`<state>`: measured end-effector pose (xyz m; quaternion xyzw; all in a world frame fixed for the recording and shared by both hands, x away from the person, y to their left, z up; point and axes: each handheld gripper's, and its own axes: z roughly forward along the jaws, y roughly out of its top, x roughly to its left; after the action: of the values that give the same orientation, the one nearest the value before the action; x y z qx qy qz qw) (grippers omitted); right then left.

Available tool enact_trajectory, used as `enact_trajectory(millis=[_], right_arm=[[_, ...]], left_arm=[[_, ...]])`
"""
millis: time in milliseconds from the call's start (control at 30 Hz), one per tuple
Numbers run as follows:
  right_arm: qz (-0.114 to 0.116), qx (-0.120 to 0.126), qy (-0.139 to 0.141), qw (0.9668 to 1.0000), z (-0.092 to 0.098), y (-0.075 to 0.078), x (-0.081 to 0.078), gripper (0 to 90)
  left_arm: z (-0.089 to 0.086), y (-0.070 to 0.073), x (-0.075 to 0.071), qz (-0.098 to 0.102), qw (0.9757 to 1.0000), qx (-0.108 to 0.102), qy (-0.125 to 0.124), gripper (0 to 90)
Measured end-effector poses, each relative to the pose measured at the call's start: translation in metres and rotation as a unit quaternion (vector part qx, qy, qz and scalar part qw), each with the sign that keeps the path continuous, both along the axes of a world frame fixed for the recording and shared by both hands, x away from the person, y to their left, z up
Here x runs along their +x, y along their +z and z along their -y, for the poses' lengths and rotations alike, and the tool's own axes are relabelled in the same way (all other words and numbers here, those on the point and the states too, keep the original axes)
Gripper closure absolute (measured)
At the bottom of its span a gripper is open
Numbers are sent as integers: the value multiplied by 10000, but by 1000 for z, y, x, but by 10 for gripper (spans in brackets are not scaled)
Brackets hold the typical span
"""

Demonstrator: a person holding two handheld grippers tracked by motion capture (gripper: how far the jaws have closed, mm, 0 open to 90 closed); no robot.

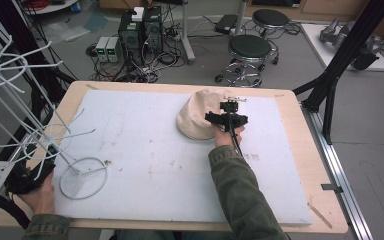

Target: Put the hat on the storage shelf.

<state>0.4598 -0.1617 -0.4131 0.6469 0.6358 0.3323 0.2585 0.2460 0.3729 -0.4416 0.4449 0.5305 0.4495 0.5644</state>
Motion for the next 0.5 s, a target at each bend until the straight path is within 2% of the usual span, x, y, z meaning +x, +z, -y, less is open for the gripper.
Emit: enact_trajectory(millis=[133,333,367,400,500], right_arm=[[-155,5,0,9999,-1,-6,2,67],[-350,-164,38,9992,-7,-18,4,66],[-443,-99,19,9990,-7,-23,4,67],[-443,-99,19,9990,-7,-23,4,67],[-529,109,0,9985,-3,-26,6,67]], left_arm=[[-1,-1,0,-1,10000,-9,14,300],[-1,-1,0,-24,9999,27,110,294],[-1,-1,-1,-25,9999,22,115,294],[-1,-1,-1,-23,9999,24,116,294],[-1,-1,-1,-11,9999,23,125,294]])
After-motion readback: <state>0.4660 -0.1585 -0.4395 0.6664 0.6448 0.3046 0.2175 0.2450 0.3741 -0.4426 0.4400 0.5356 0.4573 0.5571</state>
